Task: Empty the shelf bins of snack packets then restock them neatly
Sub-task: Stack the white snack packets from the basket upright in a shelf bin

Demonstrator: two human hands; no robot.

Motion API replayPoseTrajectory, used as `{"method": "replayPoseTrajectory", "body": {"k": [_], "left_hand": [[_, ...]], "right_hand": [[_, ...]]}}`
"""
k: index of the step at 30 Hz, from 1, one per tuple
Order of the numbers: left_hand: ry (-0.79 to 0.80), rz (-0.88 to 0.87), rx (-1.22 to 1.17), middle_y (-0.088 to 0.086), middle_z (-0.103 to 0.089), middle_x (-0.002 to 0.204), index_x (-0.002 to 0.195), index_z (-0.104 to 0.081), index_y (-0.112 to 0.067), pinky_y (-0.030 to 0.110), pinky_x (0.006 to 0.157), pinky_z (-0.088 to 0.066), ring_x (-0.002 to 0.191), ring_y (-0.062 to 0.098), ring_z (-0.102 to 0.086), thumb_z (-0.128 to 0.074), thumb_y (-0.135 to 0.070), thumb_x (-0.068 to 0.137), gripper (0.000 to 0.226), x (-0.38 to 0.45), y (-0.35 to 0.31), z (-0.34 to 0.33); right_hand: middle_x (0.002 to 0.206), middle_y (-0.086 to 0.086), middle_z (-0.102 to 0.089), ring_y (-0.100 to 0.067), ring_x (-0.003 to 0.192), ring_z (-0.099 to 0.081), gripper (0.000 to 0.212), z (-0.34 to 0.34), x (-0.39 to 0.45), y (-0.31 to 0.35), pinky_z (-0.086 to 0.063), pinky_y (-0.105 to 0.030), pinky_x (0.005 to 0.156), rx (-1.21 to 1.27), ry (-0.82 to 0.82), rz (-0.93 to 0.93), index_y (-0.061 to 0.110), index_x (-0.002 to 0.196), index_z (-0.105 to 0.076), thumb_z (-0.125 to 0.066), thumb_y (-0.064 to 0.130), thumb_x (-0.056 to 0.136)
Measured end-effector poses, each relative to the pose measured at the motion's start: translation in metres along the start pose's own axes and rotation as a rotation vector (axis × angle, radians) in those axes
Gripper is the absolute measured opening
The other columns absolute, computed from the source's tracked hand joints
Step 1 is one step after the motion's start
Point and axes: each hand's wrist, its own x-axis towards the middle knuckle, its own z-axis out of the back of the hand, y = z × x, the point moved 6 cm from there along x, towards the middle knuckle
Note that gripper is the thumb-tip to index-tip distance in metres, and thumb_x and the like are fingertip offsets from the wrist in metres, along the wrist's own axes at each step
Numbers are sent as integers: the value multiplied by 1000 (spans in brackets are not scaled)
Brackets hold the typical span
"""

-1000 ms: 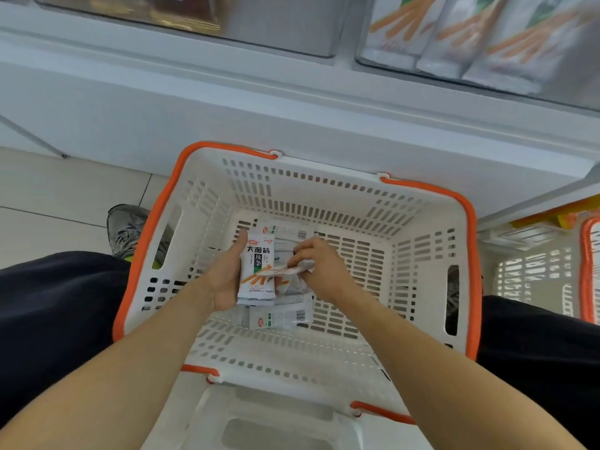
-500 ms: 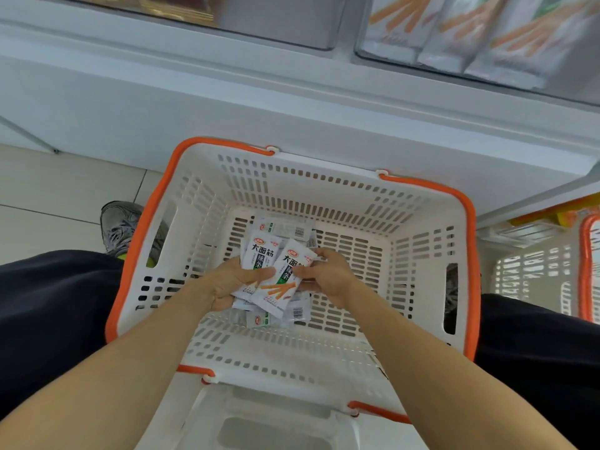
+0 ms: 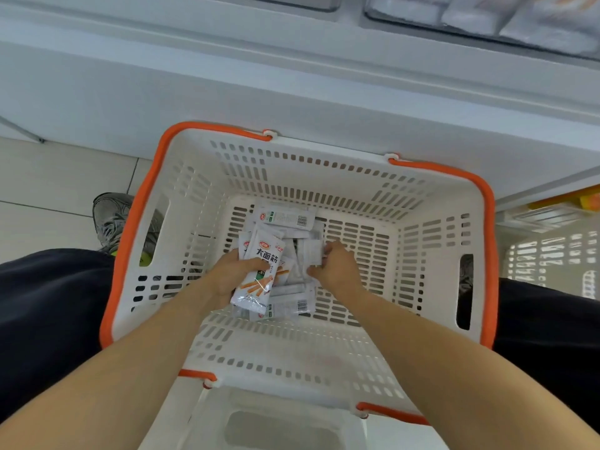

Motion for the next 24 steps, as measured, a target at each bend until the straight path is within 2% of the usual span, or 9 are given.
{"method": "replayPoseTrajectory", "body": {"k": [3,6,9,11,14,16,19,21,24], "left_hand": [[55,2,-116,17,-77,92,122,-62,-4,36,54,-60,72,26,-76,-59,2,95,28,-4,-3,-7],[31,-24,-193,13,-77,81,112,-64,-9,36,49,-59,64,24,-75,-59,4,94,23,-3,-7,-8],[-31,-36,-207,12,-76,80,114,-67,-9,40,50,-60,60,23,-73,-66,2,91,26,-3,-8,-7],[-32,-44,-220,15,-76,88,121,-67,-5,41,53,-61,62,24,-73,-69,-6,90,31,-4,-9,-7],[27,-41,-293,19,-74,102,129,-63,-2,40,57,-61,69,27,-73,-68,-36,85,56,-9,-12,-7],[109,-33,-330,19,-73,101,128,-64,-6,38,59,-61,72,29,-73,-54,-61,83,71,-13,-15,-9],[209,-30,-356,22,-70,119,128,-65,-13,41,66,-63,93,33,-74,-37,-74,87,78,-17,-19,-8],[207,6,-274,23,-68,121,131,-64,-8,41,65,-62,89,33,-74,-65,-64,80,76,-16,-14,-3],[208,57,-83,22,-72,108,132,-62,-2,40,66,-62,76,28,-71,-103,-33,40,106,-13,-2,1]], "right_hand": [[80,-5,-68,-20,74,-66,13,3,0,1,-58,-34,65,133,43,-113,8,80,-65,-76,5,75],[70,0,-54,-15,62,-50,28,16,-5,17,-43,-26,54,298,17,-148,18,71,-48,-71,6,78],[76,1,-50,-15,65,-47,28,19,-23,45,-44,-29,62,354,-2,31,18,79,-46,-70,5,83],[92,3,-57,-10,74,-57,31,15,-38,59,-51,-25,67,430,27,127,17,102,-51,-74,5,84],[104,12,-63,5,87,-61,49,11,-51,72,-55,-14,73,429,43,315,20,126,-55,-78,9,84],[112,6,-66,3,98,-61,37,8,-55,78,-52,-15,87,288,37,464,16,118,-70,-79,7,83],[132,9,-54,-17,128,-49,29,5,-54,75,-39,-39,113,110,-36,541,23,102,-80,-80,3,81],[145,11,-47,-20,139,-33,26,11,-51,76,-24,-42,119,16,-71,568,26,99,-81,-80,7,82],[157,2,-36,-18,143,-22,26,21,-48,82,-19,-18,118,61,11,587,15,106,-80,-78,3,83]]}}
